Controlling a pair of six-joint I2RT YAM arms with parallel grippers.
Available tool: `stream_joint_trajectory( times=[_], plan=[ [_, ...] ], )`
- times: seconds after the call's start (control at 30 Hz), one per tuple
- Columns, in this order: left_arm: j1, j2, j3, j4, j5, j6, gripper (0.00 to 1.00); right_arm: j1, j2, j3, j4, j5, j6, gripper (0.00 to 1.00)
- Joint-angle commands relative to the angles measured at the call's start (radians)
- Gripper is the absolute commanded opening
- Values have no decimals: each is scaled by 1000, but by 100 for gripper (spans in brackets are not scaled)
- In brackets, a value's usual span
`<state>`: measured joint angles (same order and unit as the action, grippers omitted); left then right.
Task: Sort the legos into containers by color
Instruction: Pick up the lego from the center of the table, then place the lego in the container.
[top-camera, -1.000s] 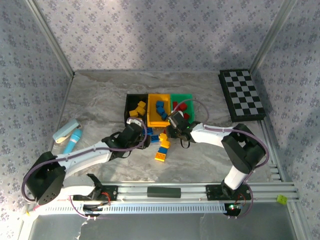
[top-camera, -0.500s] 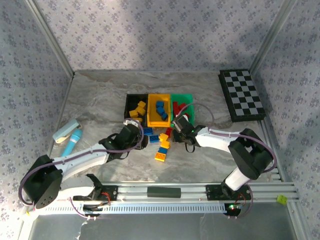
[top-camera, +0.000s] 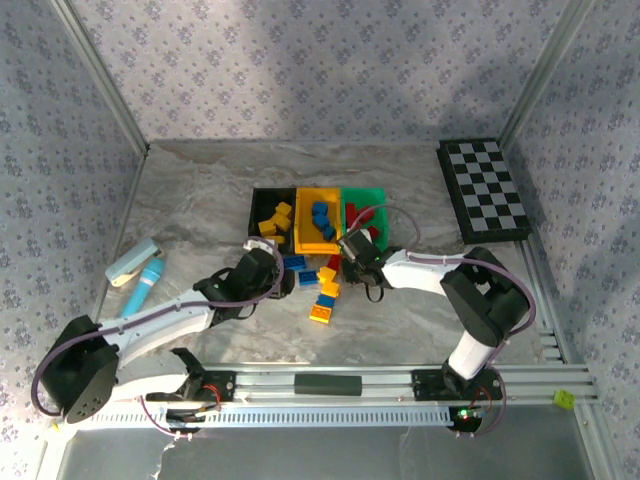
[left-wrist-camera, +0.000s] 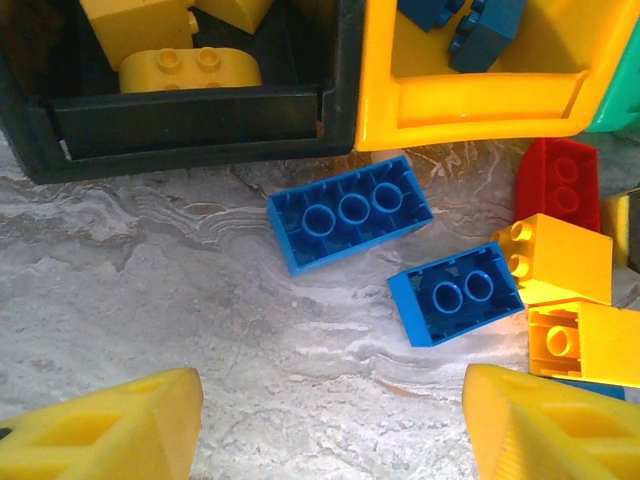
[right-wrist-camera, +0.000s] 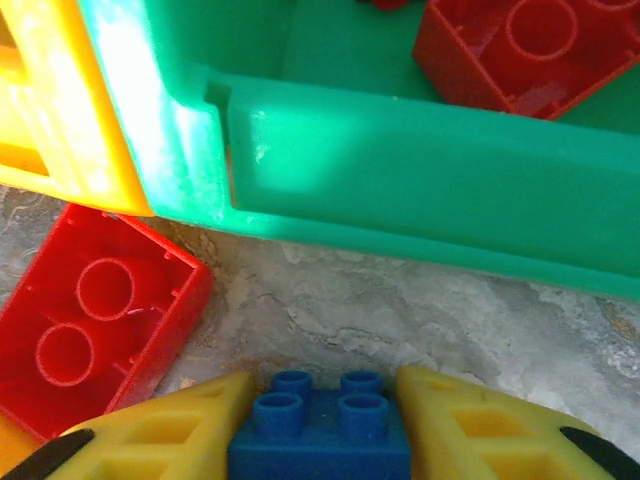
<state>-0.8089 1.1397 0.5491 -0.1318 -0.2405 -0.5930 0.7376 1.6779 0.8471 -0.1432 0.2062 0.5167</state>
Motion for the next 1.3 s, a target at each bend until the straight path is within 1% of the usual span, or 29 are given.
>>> stream_joint_trajectory(
  times=[0.0, 0.13, 0.3, 0.4, 0.6, 0.67, 0.77, 0.8, 0.87, 0.97, 1.07, 1.27],
  plan=[
    [10, -24, -18, -13, -20, -19, 69, 10, -44, -8, -29, -14, -2, 37],
    [12, -17, -24, -10, -20, -23, 69, 19, -110, 8, -53, -5, -18, 35],
    [14, -18, -33, -17, -20, -39, 68, 34, -128, 119, -94, -11, -61, 36],
    [14, -26, -41, -21, -20, -56, 69, 39, -77, 222, -104, -22, -96, 36],
    [14, -41, -43, -50, -2, -83, 69, 19, 126, 491, -136, -25, -164, 38],
    [14, -44, -39, -63, 1, -86, 68, 4, 194, 566, -145, -45, -168, 42],
    [15, -48, -32, -84, 9, -85, 69, -4, 255, 642, -157, -70, -173, 55],
    [15, -47, -30, -90, 15, -83, 69, -2, 259, 652, -158, -74, -174, 58],
    [16, -49, -24, -100, 22, -77, 69, 1, 249, 649, -155, -75, -178, 60],
    [15, -48, -23, -88, 42, -66, 69, 2, 207, 604, -143, -71, -178, 61],
    [15, -26, -17, -57, 73, -58, 69, 1, 143, 522, -123, -70, -176, 61],
    [12, 81, 48, -26, 158, -32, 69, -2, -30, 309, -113, -30, -176, 61]
  ],
)
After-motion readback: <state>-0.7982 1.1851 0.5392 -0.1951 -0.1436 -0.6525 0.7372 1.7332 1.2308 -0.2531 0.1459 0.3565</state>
